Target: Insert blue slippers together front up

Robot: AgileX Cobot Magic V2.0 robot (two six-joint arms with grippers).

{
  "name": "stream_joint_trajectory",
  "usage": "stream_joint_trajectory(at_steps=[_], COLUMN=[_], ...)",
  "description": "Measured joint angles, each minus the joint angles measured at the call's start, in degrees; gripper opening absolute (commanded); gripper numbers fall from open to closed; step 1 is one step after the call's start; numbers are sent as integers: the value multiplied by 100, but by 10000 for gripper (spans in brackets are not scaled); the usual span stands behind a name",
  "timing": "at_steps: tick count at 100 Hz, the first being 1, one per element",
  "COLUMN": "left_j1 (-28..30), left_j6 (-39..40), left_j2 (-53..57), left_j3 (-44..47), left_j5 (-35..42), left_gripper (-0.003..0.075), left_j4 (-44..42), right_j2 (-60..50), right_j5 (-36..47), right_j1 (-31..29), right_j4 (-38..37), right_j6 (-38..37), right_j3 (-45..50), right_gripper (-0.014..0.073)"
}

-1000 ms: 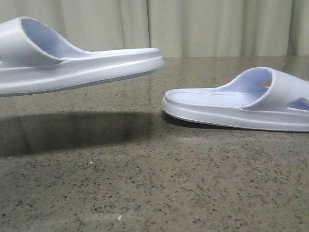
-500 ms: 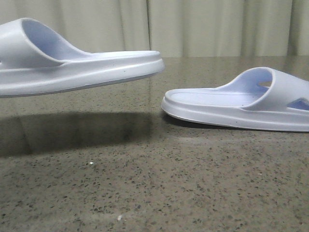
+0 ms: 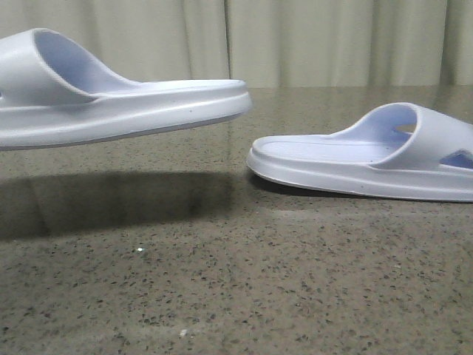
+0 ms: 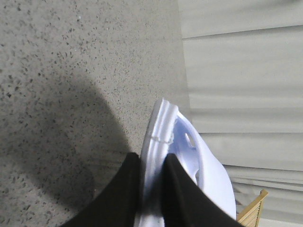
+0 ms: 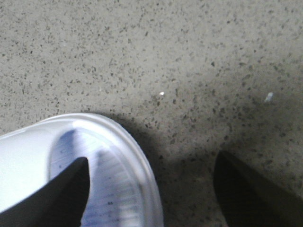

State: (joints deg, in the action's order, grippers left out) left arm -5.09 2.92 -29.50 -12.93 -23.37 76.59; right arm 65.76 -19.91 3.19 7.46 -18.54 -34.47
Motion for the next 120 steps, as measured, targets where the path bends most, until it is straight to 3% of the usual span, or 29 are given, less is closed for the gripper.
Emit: stream_joint_trajectory(at_steps=[68,99,120], left_j1=[0,0,0], left_j6=[-9,-9,-9], left_j2=[0,0,0], left_j3=[0,0,0], left_j5=[0,0,0], left_gripper=[16,16,16], left_j4=[0,0,0], right_j2=[245,283,294], right_j5=[230,98,0], right_j1=[-12,-12,-12], right_j4=[1050,1425,1490], right_j6=[0,0,0], right_j3=[-97,-97,-97], right_gripper=[470,205,180])
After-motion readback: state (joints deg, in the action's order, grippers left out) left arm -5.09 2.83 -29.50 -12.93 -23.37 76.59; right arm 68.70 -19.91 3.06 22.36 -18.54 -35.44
